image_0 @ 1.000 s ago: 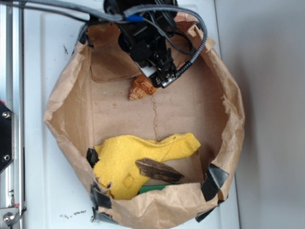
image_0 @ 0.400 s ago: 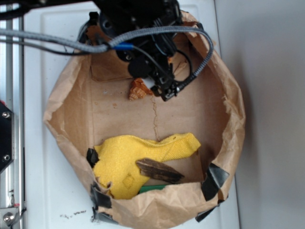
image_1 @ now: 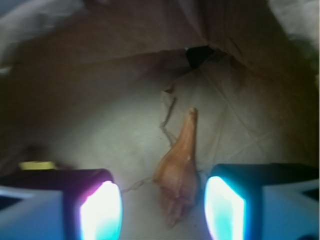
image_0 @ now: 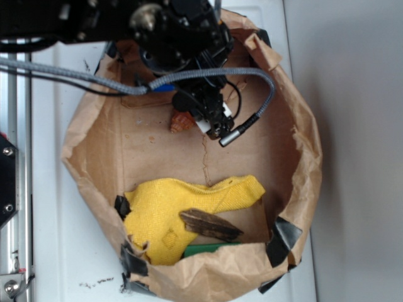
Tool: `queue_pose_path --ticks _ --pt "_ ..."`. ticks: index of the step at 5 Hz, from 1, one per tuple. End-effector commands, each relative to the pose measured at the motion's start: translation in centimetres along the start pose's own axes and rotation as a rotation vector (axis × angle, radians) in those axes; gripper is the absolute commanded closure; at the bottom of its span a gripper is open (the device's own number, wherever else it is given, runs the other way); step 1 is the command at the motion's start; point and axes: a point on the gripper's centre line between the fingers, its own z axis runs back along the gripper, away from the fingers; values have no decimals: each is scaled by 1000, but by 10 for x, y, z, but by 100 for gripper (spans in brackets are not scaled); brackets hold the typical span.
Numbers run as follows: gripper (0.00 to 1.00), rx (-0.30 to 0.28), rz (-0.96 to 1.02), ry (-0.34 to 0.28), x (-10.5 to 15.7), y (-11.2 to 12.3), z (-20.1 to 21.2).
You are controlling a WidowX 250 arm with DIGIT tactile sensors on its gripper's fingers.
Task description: Grab the shell.
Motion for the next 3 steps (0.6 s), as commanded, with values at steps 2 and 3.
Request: queue_pose_path --ticks 2,3 --pt "0 45 -73 -66 0 -1 -48" --pt "0 72 -105 -88 -5 -6 -64"
